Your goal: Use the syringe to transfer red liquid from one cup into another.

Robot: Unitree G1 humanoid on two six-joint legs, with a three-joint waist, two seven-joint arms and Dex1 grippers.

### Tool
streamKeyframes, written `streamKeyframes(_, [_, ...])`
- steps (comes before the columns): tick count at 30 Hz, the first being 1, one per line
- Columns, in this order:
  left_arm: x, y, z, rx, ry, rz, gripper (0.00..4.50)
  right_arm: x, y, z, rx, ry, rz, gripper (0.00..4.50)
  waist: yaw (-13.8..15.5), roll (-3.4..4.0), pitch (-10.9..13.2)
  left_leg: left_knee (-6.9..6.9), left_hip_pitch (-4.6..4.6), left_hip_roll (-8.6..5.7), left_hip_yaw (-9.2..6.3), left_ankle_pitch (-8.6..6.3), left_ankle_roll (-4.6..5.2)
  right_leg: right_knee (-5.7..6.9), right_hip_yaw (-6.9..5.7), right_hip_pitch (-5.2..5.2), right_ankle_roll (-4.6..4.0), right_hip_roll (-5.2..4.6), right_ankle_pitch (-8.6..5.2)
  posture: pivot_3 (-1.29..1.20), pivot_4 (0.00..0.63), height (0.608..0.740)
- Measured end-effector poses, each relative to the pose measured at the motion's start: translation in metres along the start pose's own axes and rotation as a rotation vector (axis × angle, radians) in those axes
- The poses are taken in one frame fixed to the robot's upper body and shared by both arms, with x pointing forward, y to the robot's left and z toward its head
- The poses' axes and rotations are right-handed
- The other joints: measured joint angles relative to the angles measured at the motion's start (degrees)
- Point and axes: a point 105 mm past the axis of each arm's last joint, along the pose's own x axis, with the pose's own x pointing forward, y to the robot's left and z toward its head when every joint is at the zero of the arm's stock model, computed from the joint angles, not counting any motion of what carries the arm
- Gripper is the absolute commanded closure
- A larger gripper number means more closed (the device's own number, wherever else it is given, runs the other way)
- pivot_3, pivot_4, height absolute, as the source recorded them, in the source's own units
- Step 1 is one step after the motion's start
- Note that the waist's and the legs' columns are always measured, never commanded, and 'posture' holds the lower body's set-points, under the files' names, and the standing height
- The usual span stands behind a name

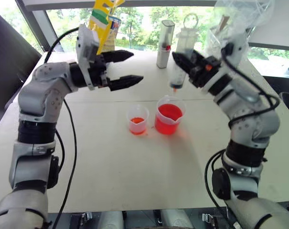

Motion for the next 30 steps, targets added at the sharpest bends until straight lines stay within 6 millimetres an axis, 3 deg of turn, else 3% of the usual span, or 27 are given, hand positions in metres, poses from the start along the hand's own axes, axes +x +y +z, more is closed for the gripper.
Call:
streamKeyframes(5, [0.015, 0.002, 0.013, -0.019, -0.046, -0.049, 0.0, -0.011, 0.012, -0.04, -0.051, -0.006, 0.004, 3.13, -0.4, 0.0, 0.0, -0.01, 0.03, 0.02, -0.03, 0.01, 0.0, 0.06, 0.0, -0.02, 0.0, 0.09, 0.0, 0.0, 0.15, 0.74])
streamKeyframes(12, [0.037, 0.005, 0.014, -0.049, -0.077, -0.072, 0.0, -0.016, 0.019, -0.064, -0.129, -0.008, 0.012, 3.13, -0.3, 0.0, 0.0, 0.05, 0.14, 0.02, -0.03, 0.03, -0.03, 0.1, 0.0, 0.08, 0.0, 0.11, 0.0, 0.0, 0.15, 0.74])
streamKeyframes(18, [0.063, 0.011, 0.005, -0.101, -0.075, -0.053, 0.0, -0.015, 0.022, -0.072, -0.158, -0.01, 0.024, 3.13, -0.3, 0.0, 0.0, 0.03, 0.12, 0.01, -0.04, 0.03, -0.03, 0.06, 0.02, 0.07, 0.01, 0.1, 0.0, 0.0, 0.15, 0.74])
streamKeyframes(30, [0.079, 0.006, -0.021, -0.139, -0.003, -0.085, 0.0, -0.016, 0.022, -0.074, -0.18, -0.008, 0.026, 3.13, -0.3, 0.0, 0.0, 0.03, 0.13, 0.01, -0.04, 0.04, -0.05, 0.08, 0.03, 0.08, 0.01, 0.12, 0.0, 0.0, 0.15, 0.74])
